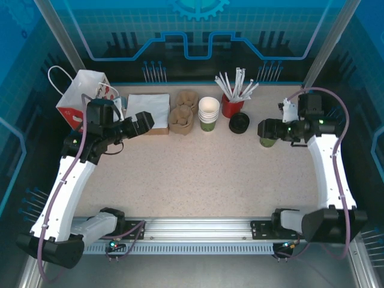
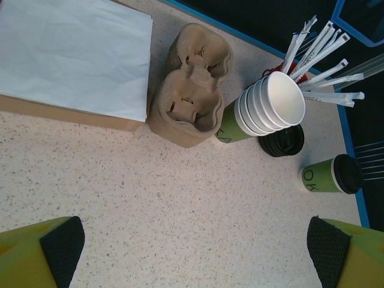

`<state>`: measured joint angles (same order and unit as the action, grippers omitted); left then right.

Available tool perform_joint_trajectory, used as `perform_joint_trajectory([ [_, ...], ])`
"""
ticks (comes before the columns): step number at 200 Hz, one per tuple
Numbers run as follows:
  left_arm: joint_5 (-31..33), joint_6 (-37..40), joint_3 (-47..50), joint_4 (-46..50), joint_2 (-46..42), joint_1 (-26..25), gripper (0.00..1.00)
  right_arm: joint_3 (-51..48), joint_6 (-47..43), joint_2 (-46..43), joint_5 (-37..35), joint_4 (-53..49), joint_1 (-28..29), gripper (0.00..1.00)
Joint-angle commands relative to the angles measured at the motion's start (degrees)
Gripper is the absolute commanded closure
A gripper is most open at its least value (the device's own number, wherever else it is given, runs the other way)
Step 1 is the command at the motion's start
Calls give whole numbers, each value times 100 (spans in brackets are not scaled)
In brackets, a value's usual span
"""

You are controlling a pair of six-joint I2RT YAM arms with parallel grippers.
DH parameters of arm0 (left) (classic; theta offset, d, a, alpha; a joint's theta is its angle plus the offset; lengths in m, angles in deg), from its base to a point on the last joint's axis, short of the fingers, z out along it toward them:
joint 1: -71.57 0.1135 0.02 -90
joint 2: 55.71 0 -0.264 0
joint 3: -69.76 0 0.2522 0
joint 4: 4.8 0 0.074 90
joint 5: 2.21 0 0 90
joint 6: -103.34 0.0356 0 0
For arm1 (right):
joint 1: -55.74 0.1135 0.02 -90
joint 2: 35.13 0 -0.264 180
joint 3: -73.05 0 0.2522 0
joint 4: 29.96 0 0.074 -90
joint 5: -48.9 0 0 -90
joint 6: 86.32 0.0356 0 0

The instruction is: Pack the takeout coffee

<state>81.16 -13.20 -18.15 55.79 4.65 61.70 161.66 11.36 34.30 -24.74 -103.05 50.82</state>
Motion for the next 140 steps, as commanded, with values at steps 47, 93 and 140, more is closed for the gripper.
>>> perform_joint_trajectory([
  [47,201,558,-822,868,104,247,1,-1425,1033,-910,1300,932,537,11],
  [93,364,969,-1868,1530,506,625,1,-1930,1095,-1099,1142,991,827,11],
  [140,905,1683,-2912,1797,1126,1102,1,-2159,1027,-1022,1096,1071,906,11],
])
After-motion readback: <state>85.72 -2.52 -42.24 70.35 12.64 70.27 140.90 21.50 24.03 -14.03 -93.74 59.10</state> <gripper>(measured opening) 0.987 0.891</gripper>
